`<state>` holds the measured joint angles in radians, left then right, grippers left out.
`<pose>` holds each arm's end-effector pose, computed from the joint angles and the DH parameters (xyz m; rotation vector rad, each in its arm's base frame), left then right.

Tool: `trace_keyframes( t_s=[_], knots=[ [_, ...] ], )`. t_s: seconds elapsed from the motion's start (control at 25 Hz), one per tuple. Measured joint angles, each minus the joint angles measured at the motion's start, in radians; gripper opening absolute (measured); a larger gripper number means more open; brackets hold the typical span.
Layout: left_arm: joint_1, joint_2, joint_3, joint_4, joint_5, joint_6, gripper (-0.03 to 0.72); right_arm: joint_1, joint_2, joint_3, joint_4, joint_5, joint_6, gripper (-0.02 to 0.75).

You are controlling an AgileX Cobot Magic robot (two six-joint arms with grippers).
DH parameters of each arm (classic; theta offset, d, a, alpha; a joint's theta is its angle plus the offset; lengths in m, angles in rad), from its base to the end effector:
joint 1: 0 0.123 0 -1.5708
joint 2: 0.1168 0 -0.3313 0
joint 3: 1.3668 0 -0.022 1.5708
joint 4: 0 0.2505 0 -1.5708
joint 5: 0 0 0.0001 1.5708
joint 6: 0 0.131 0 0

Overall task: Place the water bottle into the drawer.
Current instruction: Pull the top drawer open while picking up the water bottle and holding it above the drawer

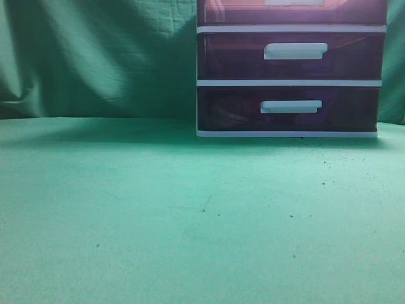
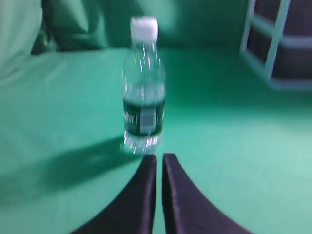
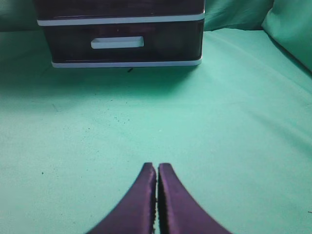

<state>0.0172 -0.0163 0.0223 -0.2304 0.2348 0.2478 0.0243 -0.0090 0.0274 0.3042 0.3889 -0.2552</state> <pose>0.0478 -0.0062 0.1791 0.0448 1.7176 -0.0155 0.0428 0.0159 0.1588 -0.0754 1.8736 0.1423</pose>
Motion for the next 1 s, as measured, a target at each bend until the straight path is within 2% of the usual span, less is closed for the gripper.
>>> trace_keyframes(
  t_s=[0.2, 0.36, 0.48, 0.64, 0.76, 1.0],
  knots=[
    [0.000, 0.000, 0.000, -0.237, -0.198, 0.000, 0.000, 0.000, 0.000, 0.000, 0.000, 0.000, 0.000, 0.000],
    [0.000, 0.000, 0.000, -0.286, -0.268, -0.002, 0.000, 0.000, 0.000, 0.000, 0.000, 0.000, 0.000, 0.000],
    [0.000, 0.000, 0.000, -0.315, -0.323, -0.054, 0.000, 0.000, 0.000, 0.000, 0.000, 0.000, 0.000, 0.000],
    [0.000, 0.000, -0.044, -0.288, -0.342, -0.129, 0.000, 0.000, 0.000, 0.000, 0.000, 0.000, 0.000, 0.000],
    [0.000, 0.044, -0.158, -0.203, -0.248, -0.137, 0.000, 0.000, 0.000, 0.000, 0.000, 0.000, 0.000, 0.000],
    [0.000, 0.287, -0.327, -0.175, -0.068, -0.112, 0.000, 0.000, 0.000, 0.000, 0.000, 0.000, 0.000, 0.000]
  ],
)
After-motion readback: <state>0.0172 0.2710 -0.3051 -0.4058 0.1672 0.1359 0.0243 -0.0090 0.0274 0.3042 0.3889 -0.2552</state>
